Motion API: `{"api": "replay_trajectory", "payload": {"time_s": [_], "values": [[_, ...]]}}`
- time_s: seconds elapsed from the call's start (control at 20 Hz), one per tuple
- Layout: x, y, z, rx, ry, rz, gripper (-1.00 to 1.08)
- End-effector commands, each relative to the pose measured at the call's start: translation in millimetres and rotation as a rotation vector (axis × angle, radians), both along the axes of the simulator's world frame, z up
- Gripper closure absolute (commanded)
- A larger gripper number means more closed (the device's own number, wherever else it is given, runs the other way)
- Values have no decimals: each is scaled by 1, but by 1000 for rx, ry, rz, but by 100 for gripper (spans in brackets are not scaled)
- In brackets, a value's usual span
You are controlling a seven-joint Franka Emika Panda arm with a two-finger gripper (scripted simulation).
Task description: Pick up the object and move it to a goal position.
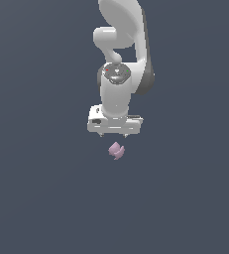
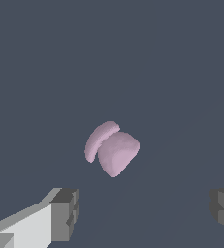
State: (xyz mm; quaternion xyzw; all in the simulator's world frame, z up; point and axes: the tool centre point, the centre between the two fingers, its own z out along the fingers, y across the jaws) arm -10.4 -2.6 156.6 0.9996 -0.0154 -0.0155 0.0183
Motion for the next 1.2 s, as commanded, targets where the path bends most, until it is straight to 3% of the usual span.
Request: {"api": "replay_trajectory", "payload": {"time_s": [0.0, 0.4, 1.15], "values": [[0, 1, -2, 1, -1, -21, -92], [3, 5, -15, 8, -10, -155, -92], [9, 15, -53, 21, -34, -553, -92]]}}
